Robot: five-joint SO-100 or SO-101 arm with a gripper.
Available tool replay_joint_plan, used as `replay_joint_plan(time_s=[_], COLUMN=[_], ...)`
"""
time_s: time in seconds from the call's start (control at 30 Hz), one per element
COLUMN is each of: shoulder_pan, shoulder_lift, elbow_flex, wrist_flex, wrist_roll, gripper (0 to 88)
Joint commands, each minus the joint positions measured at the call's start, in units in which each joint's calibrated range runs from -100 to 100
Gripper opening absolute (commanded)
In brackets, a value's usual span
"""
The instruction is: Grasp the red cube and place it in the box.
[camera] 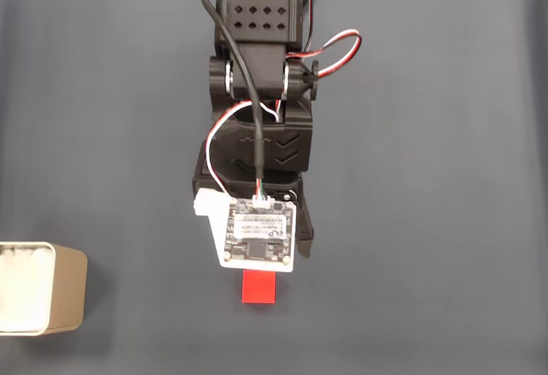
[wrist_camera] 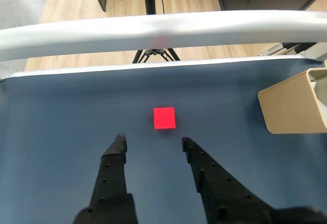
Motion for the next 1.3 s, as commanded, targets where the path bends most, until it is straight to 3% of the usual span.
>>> replay_joint_plan(time_s=[0.0,1.27], shoulder_pan=[0.68,1.89], shoulder_lift=[0.14,11.23], elbow_flex=[-3.17,-5.90], wrist_flex=[-1.34,-8.55], wrist_roll=[1.17,1.22], gripper=[26.0,35.5])
